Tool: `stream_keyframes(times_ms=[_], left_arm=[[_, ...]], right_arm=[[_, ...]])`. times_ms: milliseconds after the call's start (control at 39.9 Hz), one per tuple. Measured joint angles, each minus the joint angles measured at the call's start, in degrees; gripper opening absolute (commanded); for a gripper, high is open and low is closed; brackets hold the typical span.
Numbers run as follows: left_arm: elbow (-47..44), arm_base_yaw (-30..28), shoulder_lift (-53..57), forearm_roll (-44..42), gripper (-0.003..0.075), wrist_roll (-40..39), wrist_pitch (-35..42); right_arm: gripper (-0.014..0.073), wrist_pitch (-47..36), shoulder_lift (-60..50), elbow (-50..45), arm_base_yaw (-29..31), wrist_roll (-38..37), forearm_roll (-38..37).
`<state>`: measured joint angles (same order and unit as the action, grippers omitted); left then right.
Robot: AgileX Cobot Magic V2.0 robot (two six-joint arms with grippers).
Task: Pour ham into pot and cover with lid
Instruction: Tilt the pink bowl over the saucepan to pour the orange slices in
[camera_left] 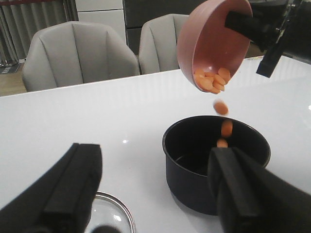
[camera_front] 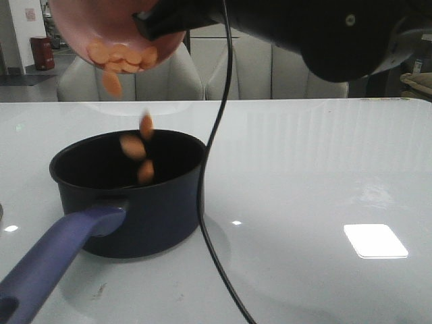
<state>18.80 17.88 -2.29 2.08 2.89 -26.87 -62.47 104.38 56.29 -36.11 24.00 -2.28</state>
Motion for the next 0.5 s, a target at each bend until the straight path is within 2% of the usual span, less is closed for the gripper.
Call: stream_keyframes(times_ms=[251, 501], left_arm=[[0.00, 0.00, 0.00, 0.00, 0.0502, 0.00, 0.00], [0.00, 0.00, 0.00, 0.00, 0.0502, 0.00, 0.00]], right_arm=[[0.0141, -1.58, 4.26, 0.00, 0.12, 10.68, 0.24], [0.0141, -1.80, 5.02, 0.29, 0.12, 15.89, 0.11]])
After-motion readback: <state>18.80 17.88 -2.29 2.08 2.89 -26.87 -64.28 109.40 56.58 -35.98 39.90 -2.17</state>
